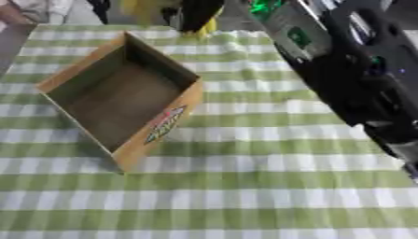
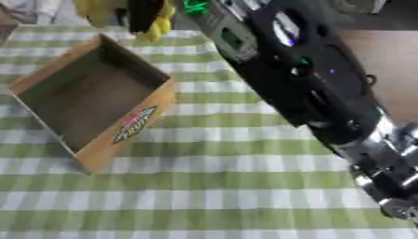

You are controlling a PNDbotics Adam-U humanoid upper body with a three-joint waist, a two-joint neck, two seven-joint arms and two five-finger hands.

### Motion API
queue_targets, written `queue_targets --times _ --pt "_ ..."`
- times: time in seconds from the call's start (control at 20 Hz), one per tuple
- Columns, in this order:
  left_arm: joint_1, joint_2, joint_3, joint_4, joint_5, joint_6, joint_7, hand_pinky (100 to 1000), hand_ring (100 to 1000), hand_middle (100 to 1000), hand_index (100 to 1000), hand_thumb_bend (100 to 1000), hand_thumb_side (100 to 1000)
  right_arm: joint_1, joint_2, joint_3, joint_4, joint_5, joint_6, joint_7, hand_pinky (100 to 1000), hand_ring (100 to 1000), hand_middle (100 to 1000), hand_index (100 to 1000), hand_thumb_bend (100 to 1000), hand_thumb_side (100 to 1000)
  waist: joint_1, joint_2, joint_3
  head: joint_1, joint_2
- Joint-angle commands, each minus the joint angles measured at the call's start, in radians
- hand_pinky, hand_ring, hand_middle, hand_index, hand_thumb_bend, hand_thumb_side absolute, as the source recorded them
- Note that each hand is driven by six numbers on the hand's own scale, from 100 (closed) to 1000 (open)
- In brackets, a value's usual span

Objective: Pick up objects on the table and place them in the box.

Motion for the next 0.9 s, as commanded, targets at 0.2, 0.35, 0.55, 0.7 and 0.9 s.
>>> queue_targets --times 0.2,0.35,0.55,0.7,0.9 --pt "-0.012 0.022 -0.006 -0.019 0.012 -0.002 -0.011 689 633 601 697 100 889 -0.025 0.111 -0.028 0.122 0.053 0.106 -0.007 770 805 424 528 100 174 0.002 -0.013 0.021 -0.026 -0.018" --pt "-0.015 0.02 -0.008 -0.019 0.015 -0.003 -0.014 690 633 601 696 100 889 -0.009 0.162 -0.033 0.21 0.076 0.108 -0.07 770 804 425 528 100 168 0.003 -0.008 0.03 -0.035 -0.023" --pt "-0.018 0.016 -0.01 -0.019 0.018 -0.003 -0.017 690 633 601 696 100 889 0.018 0.221 -0.037 0.317 0.081 0.096 -0.148 769 805 427 529 100 161 0.004 -0.002 0.036 -0.043 -0.026" --pt "-0.02 0.015 -0.01 -0.019 0.019 -0.003 -0.019 690 633 601 696 100 889 0.035 0.252 -0.036 0.369 0.07 0.081 -0.19 770 808 435 536 100 159 0.004 0.001 0.038 -0.045 -0.028" --pt "-0.022 0.015 -0.01 -0.019 0.02 -0.002 -0.02 689 633 601 696 100 889 0.051 0.282 -0.029 0.423 0.055 0.057 -0.219 774 823 483 589 100 182 0.003 0.002 0.042 -0.048 -0.028"
